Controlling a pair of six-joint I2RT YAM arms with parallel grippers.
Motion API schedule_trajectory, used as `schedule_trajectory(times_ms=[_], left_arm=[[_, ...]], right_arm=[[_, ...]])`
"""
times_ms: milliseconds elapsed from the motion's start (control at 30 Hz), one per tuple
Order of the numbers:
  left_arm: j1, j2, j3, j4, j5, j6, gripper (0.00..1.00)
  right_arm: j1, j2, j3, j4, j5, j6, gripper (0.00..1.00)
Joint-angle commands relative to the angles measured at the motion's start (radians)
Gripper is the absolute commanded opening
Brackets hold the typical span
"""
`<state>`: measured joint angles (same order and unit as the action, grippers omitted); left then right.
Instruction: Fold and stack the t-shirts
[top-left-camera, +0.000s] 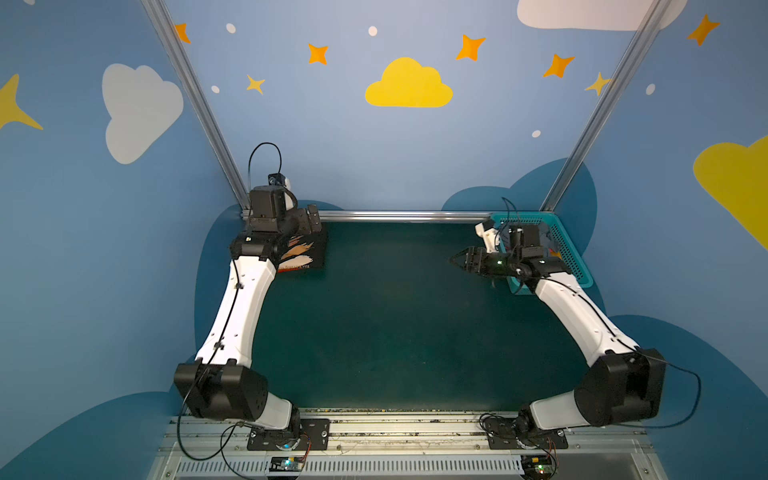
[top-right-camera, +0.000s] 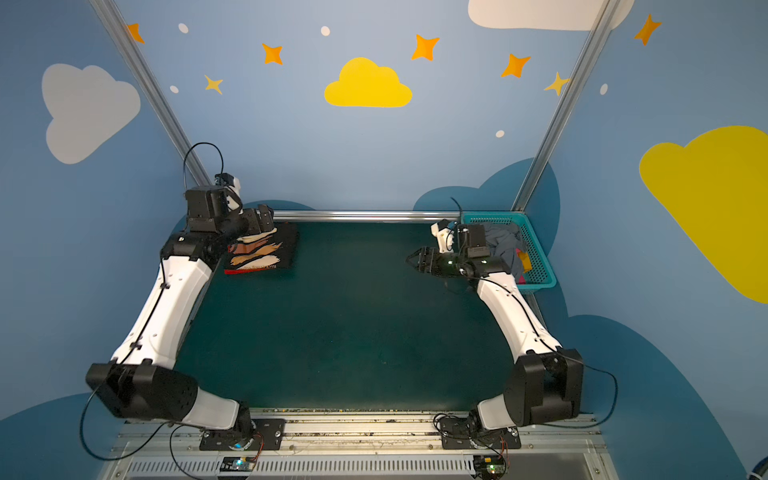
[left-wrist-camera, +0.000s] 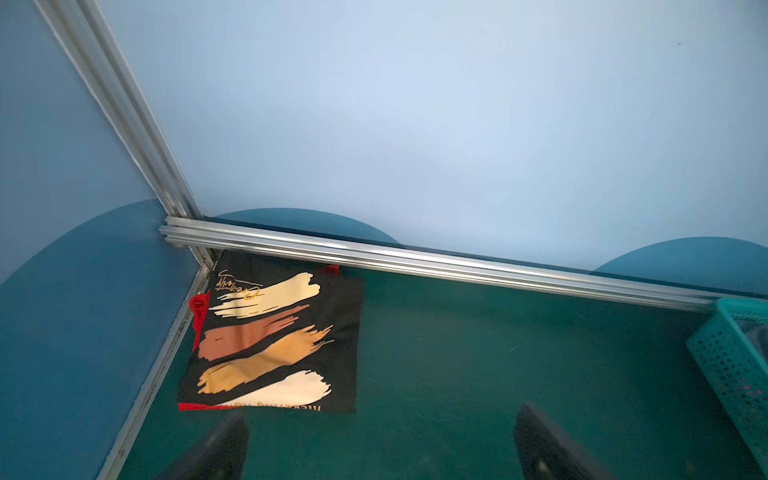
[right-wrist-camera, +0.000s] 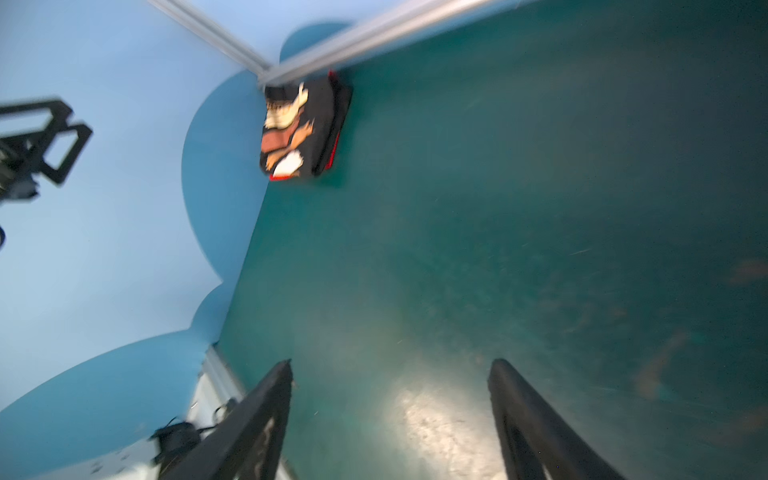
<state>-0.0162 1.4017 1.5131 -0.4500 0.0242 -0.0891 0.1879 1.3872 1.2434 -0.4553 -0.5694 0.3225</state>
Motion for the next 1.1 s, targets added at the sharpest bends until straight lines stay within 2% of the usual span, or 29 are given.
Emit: schedule_trajectory(times_ms=[0, 133, 233, 400, 500, 600, 833, 1067], left_arm=[[-0.005, -0.116, -0.143, 0.177, -0.03, -0.046, 1.0], [-0.018, -0.244, -0.349, 0.251, -0.124, -0.053, 1.0], [-0.02, -0.304, -0.478, 0.291, -0.191, -0.054, 1.0], [-0.022, -0.358, -0.667, 0.384, -0.252, -0.068, 1.0], [-0.023, -0.364, -0.791, 0.509, -0.279, -0.052, 1.0], [-0.023, -0.33, -0.879, 0.608, -0.296, -0.036, 1.0], [-0.024, -0.225, -0.97, 0.721, -0.258, -0.025, 1.0], [-0.024, -0.136, -1.037, 0.862, -0.192, 0.02, 1.0]], right_arm=[[-0.024, -0.108, -0.057, -0.019, 0.142, -0.068, 0.89], [-0.05, -0.265, -0.198, 0.087, 0.337, -0.114, 0.97], [-0.061, -0.359, -0.308, 0.176, 0.463, -0.149, 0.97], [-0.089, -0.471, -0.508, 0.359, 0.584, -0.269, 0.98], [-0.116, -0.494, -0.619, 0.453, 0.603, -0.314, 0.97], [-0.142, -0.473, -0.697, 0.571, 0.611, -0.308, 0.97], [-0.195, -0.352, -0.769, 0.715, 0.589, -0.309, 0.97], [-0.239, -0.225, -0.838, 0.905, 0.506, -0.297, 0.97]])
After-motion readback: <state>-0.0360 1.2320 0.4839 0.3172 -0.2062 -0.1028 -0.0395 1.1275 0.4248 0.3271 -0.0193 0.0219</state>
